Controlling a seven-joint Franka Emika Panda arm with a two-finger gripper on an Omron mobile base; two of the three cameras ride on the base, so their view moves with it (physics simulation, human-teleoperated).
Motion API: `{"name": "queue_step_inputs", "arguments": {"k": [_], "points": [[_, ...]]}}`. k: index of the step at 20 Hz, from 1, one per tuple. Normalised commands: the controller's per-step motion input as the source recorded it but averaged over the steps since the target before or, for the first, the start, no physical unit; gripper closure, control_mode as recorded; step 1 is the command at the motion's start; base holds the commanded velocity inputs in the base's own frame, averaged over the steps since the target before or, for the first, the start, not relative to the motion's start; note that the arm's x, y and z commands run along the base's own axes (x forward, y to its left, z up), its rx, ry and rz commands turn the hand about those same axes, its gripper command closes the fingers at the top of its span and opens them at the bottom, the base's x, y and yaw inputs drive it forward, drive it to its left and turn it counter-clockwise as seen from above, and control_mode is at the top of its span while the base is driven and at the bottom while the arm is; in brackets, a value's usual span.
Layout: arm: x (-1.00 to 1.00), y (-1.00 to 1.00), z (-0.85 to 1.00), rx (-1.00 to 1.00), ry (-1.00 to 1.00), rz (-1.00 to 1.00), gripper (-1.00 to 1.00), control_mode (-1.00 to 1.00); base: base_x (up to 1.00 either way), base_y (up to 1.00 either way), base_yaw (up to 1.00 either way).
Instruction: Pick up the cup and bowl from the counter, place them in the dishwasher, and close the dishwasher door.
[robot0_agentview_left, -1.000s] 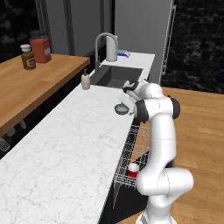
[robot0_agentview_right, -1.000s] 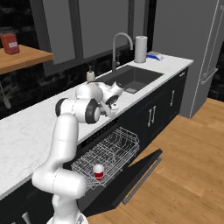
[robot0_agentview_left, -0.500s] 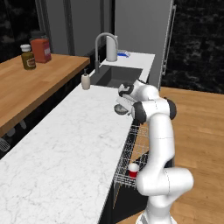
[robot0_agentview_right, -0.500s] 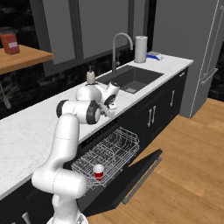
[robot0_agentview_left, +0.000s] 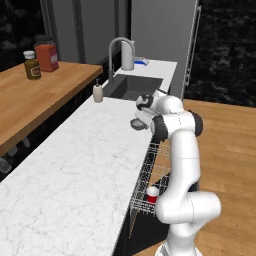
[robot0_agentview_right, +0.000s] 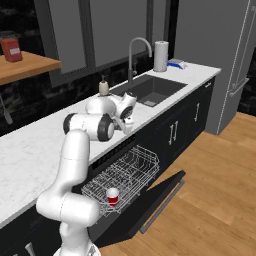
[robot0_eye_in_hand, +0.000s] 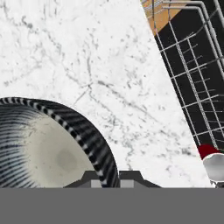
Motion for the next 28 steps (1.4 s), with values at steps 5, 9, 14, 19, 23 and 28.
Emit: {"name": "queue_step_inputs", "arguments": {"k": [5, 9, 14, 19, 23, 28], "points": [[-1.00, -0.95, 0.02, 0.00, 0.00, -0.09, 1.00, -1.00, 0.00, 0.00, 0.00], [-1.00, -1.00, 0.00, 0.01, 0.00, -0.09, 1.00, -1.00, 0.00, 0.00, 0.00], [-0.96, -0.67, -0.42, 0.00, 0.04, -0.07, 1.00, -1.00, 0.00, 0.00, 0.00], [-0.62, -0.10, -0.97, 0.00, 0.04, -0.05, 1.00, -1.00, 0.00, 0.00, 0.00], [-0.21, 0.01, -0.94, 0.01, 0.01, -0.02, 1.00, -1.00, 0.00, 0.00, 0.00], [0.00, 0.01, -0.64, 0.05, 0.01, -0.01, 1.00, -1.00, 0.00, 0.00, 0.00]]}}
